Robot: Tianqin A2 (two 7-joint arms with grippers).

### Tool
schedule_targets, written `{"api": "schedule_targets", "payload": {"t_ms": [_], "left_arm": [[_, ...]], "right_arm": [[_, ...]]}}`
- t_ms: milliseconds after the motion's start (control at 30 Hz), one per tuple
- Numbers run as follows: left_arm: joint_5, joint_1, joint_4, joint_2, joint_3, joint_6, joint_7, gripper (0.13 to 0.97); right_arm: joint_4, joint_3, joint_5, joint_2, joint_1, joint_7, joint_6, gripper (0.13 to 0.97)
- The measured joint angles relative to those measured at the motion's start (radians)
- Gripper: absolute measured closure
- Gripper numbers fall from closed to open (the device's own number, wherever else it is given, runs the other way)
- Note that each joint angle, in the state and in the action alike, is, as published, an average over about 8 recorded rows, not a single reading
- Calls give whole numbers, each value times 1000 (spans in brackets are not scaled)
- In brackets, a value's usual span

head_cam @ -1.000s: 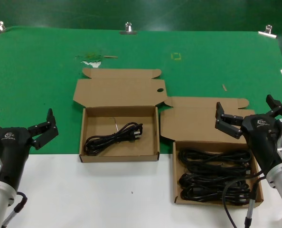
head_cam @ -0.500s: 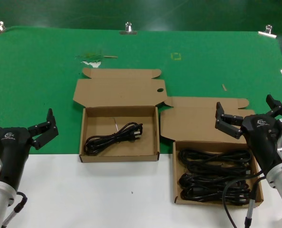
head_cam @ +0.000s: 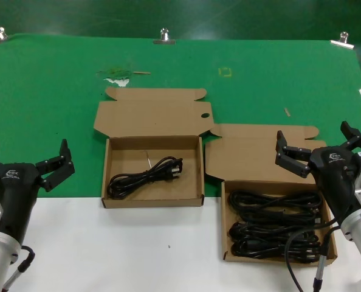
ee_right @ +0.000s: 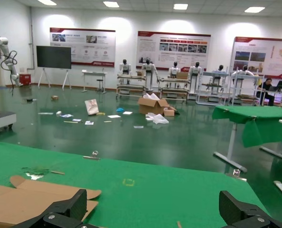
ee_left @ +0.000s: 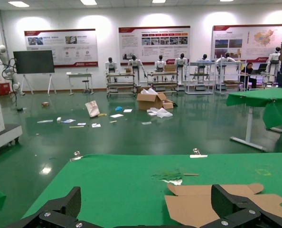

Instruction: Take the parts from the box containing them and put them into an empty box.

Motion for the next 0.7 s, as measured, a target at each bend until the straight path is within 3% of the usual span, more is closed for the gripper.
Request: {"api": "schedule_targets", "payload": {"t_ms": [700], "left_arm": [[0, 0, 0, 0, 0, 0, 0, 132]], "right_arm": [[0, 0, 0, 0, 0, 0, 0, 129]]}}
